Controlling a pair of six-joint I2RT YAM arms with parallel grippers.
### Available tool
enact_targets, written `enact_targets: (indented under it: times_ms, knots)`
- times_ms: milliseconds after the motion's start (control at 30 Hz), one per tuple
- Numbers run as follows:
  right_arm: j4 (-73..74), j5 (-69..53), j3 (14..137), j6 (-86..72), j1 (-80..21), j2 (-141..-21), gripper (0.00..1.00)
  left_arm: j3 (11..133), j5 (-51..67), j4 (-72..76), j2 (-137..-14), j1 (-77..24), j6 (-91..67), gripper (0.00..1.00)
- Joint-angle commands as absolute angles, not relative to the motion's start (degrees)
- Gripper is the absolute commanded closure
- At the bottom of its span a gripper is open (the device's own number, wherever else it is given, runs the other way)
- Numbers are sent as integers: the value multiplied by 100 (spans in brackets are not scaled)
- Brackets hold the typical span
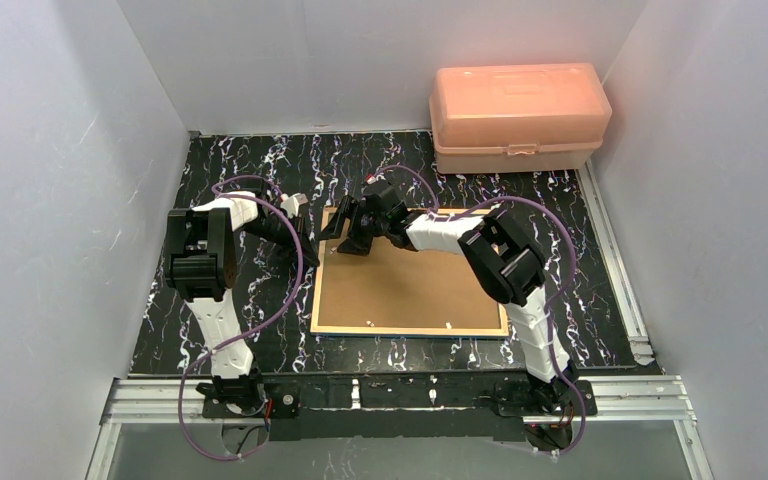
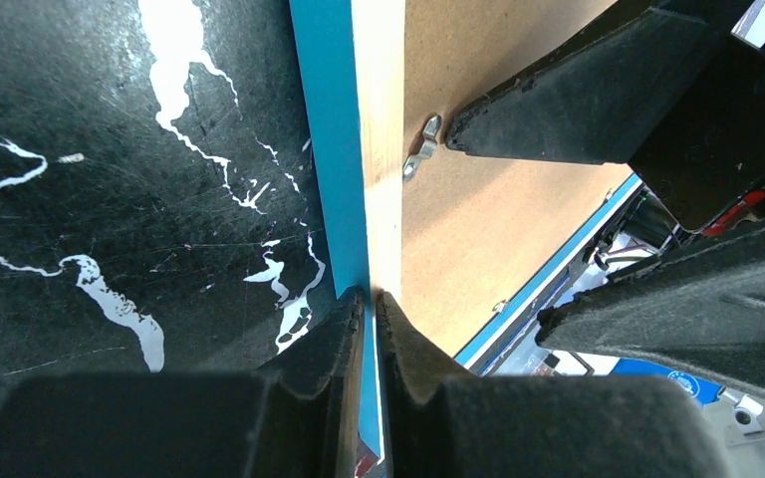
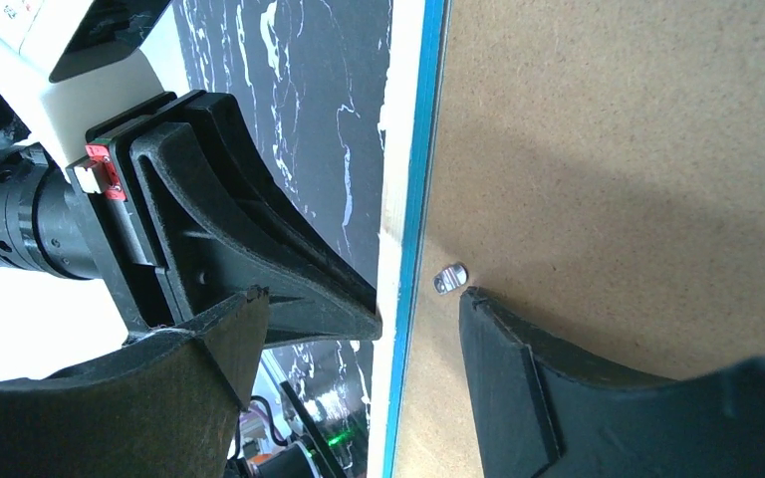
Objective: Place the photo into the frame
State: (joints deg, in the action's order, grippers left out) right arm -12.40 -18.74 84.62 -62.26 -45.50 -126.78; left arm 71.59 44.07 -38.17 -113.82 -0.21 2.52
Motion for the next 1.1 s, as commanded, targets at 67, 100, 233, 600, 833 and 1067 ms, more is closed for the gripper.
enact_targets:
  times_ms: [67,100,233,600,833,1067]
  knots:
    - [-1423,-2004,8745,-6285,-4614,-12867,22,7062,4398,-3839,-11433,-16,284,93]
    - [-1428,-2009,8778,-6290,-4621,-12893,23,7066,4407,-3841,-11437,-17,277,93]
    - [-1465,-2004,8865,-6269,-4621,-12962,23,7066,4416,-3841,-11440,-18,281,93]
    - [-1673,-2162,8933,-6286,-4616,-13148,23,7066,4456,-3851,-11475,-18,290,94]
    - [-1816,-2452,9023,-6229,-4621,-13306,25,7066,4448,-3858,-11470,-13,308,94]
    - [-1881,-2530,8969,-6199,-4622,-13267,25,7080,4456,-3867,-11468,-18,298,95]
